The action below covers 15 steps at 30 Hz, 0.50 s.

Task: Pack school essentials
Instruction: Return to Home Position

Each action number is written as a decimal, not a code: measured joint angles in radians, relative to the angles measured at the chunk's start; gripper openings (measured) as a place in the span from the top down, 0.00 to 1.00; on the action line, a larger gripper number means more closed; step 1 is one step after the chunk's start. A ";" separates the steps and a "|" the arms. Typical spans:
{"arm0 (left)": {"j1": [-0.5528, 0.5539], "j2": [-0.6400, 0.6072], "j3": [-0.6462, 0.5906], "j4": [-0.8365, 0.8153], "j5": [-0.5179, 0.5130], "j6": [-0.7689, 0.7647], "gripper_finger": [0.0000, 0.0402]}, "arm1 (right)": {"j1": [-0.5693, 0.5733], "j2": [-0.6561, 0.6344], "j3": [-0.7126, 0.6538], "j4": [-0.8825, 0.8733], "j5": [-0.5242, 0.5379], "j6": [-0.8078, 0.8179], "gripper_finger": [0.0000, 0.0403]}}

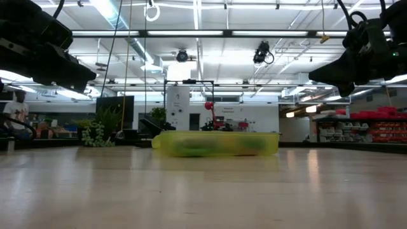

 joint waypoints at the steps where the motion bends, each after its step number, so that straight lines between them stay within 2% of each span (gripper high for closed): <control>1: 0.000 0.000 0.000 0.000 0.000 0.000 0.93 | 0.000 0.000 0.000 0.000 0.000 0.000 0.90; 15: 0.000 0.000 0.000 0.000 0.000 -0.001 0.95 | 0.000 0.000 0.000 0.000 0.000 0.000 0.90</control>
